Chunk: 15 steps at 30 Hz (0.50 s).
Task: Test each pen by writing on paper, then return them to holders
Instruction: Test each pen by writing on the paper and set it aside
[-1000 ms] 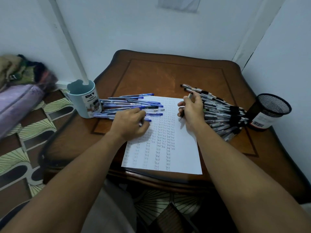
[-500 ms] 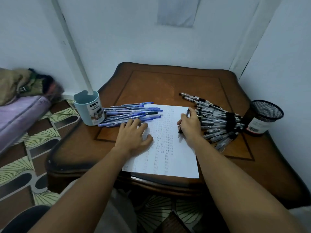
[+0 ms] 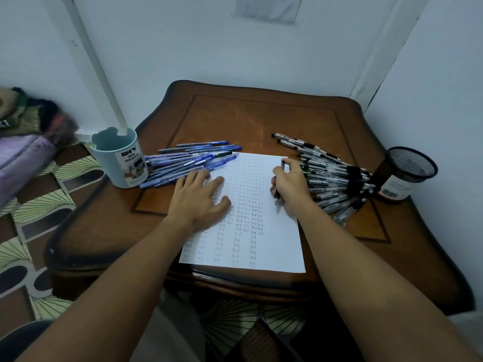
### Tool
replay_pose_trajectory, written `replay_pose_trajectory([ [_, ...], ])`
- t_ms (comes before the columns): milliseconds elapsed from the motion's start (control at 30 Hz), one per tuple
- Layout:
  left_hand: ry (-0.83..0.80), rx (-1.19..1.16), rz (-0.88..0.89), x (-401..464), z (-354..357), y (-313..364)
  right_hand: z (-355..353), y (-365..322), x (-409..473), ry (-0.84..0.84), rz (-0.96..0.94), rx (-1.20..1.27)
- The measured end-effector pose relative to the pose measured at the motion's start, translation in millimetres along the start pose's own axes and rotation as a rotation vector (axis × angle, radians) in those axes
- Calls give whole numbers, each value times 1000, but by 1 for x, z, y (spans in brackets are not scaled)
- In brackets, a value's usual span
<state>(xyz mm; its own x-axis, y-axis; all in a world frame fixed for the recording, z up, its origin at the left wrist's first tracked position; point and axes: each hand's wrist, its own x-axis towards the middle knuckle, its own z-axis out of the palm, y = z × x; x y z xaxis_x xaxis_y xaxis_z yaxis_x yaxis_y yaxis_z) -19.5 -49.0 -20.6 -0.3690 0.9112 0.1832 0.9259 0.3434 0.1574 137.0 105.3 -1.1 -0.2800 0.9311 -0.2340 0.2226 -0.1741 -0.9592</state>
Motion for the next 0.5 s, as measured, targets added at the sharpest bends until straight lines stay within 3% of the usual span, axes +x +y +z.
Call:
replay_pose_trajectory([
  [200,-46,-28,-3,-14,-9,1,-4,-5,-11,17,-10,203],
  [500,-61,-17,2,-5,-12,-3,-3,-28,12,150,-116,133],
])
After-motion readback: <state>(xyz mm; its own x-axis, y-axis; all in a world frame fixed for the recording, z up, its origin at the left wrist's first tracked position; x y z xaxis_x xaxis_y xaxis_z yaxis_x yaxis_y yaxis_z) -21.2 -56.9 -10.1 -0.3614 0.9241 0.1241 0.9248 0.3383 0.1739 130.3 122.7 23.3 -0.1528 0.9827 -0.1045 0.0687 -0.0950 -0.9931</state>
